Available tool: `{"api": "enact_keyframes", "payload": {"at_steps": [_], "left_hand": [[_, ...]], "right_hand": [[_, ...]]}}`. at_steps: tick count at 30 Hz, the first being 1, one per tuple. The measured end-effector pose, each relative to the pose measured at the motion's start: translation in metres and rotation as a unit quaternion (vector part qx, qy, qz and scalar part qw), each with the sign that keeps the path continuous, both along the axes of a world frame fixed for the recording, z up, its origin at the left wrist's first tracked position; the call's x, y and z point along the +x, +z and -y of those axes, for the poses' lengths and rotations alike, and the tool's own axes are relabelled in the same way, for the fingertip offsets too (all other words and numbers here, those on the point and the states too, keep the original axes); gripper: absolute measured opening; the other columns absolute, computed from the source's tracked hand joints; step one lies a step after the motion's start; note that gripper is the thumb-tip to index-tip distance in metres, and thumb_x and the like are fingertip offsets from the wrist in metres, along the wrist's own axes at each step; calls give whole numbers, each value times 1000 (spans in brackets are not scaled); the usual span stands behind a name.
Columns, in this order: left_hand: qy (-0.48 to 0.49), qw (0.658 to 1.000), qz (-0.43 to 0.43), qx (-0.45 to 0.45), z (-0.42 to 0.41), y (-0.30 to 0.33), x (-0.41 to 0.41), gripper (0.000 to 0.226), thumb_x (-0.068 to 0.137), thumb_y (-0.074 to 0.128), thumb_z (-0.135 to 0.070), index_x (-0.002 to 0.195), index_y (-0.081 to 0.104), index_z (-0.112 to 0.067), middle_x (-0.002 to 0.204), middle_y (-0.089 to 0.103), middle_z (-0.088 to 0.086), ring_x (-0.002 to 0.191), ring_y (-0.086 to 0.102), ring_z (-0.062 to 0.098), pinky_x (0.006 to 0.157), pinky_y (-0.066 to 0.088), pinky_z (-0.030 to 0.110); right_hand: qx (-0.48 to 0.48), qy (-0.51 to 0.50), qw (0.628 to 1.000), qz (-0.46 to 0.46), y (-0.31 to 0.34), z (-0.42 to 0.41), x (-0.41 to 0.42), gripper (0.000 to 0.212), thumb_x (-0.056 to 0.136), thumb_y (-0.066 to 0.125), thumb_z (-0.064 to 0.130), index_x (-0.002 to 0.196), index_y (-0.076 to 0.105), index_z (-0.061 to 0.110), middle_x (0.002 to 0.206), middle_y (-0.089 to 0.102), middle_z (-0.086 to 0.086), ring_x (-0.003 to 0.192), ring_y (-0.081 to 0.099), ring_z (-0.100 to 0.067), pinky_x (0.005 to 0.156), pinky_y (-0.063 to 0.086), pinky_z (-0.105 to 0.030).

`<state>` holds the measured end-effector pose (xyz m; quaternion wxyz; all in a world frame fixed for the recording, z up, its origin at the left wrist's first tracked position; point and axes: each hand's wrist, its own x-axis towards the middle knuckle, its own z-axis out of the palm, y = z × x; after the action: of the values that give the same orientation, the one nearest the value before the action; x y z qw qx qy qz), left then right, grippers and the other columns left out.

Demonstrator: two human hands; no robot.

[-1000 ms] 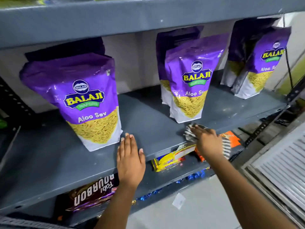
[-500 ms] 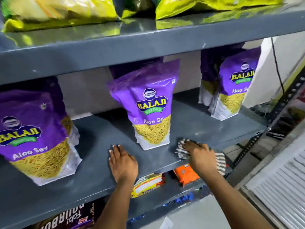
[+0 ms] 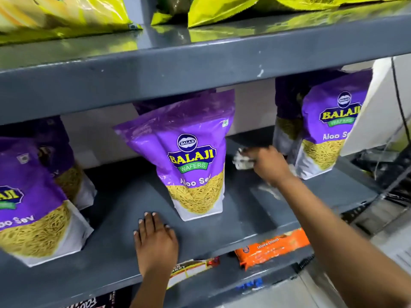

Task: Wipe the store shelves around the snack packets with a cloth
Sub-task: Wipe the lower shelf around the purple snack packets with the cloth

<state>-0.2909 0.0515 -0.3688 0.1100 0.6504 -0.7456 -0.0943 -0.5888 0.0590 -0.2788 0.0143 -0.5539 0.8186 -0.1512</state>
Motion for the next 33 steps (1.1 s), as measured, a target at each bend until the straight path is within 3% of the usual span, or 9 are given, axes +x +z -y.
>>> {"api": "enact_keyframes", "payload": {"at_steps": [2,6,10,16,21,26,29,31,33], "left_hand": [[-6,1000,0,-4,1,-2,0,63,79,21,-30,118,54,7,124,56,28,114,51,46,94,40,59],[3,1000,-13,-9,1,-1,0,66,78,18,-34,119,54,3,129,54,24,119,48,43,97,38,57],[4,1000,-6,-6,3,-2,-1,59,78,25,-29,114,58,5,121,58,26,111,55,45,89,44,59],[-6,1000,-12,-21,1,-3,2,70,78,14,-35,124,49,5,134,48,25,124,42,43,103,32,55],[-16,1000,-8,-11,-2,0,5,71,81,9,-35,137,33,1,147,31,20,137,24,36,112,17,47],[-13,1000,-28,2,-5,2,4,56,90,20,-27,141,24,-4,152,18,19,139,18,35,114,13,47],[-15,1000,-27,-3,-6,1,4,65,82,16,-30,139,29,-2,150,21,23,136,24,40,111,17,52],[-23,999,-31,-10,-5,0,4,65,81,19,-29,138,32,-1,148,25,25,134,27,42,110,20,54],[-19,999,-27,-4,-5,0,4,64,81,20,-28,139,30,-1,148,25,24,135,26,41,110,19,53]], "right_hand": [[35,41,998,-24,15,45,-1,52,80,44,8,128,48,27,135,55,-11,123,45,-36,101,43,-45],[225,69,972,-26,-21,85,0,53,89,40,12,140,28,25,151,32,-9,133,36,-33,109,34,-43],[198,95,975,15,-46,91,-13,57,84,55,27,136,33,29,146,39,-8,134,34,-32,112,31,-43],[144,111,975,124,-44,33,-16,61,73,43,-9,121,56,27,137,52,-7,123,50,-26,107,39,-36],[177,105,962,182,-39,-34,-18,63,74,38,-13,111,62,32,130,57,-3,123,49,-22,107,37,-33],[254,82,939,215,-28,-105,-22,50,82,46,-8,117,60,26,115,55,2,99,48,-4,78,39,-4],[334,80,908,241,-8,-123,-38,66,70,40,-23,101,63,31,119,65,-8,92,61,-6,69,45,-8],[305,49,932,189,12,-117,-51,60,68,43,-21,104,66,22,113,69,-12,93,61,-12,62,43,-3],[192,2,961,200,35,-99,-57,56,71,43,-21,113,61,11,86,76,-8,71,61,-8,46,40,-2]]}}
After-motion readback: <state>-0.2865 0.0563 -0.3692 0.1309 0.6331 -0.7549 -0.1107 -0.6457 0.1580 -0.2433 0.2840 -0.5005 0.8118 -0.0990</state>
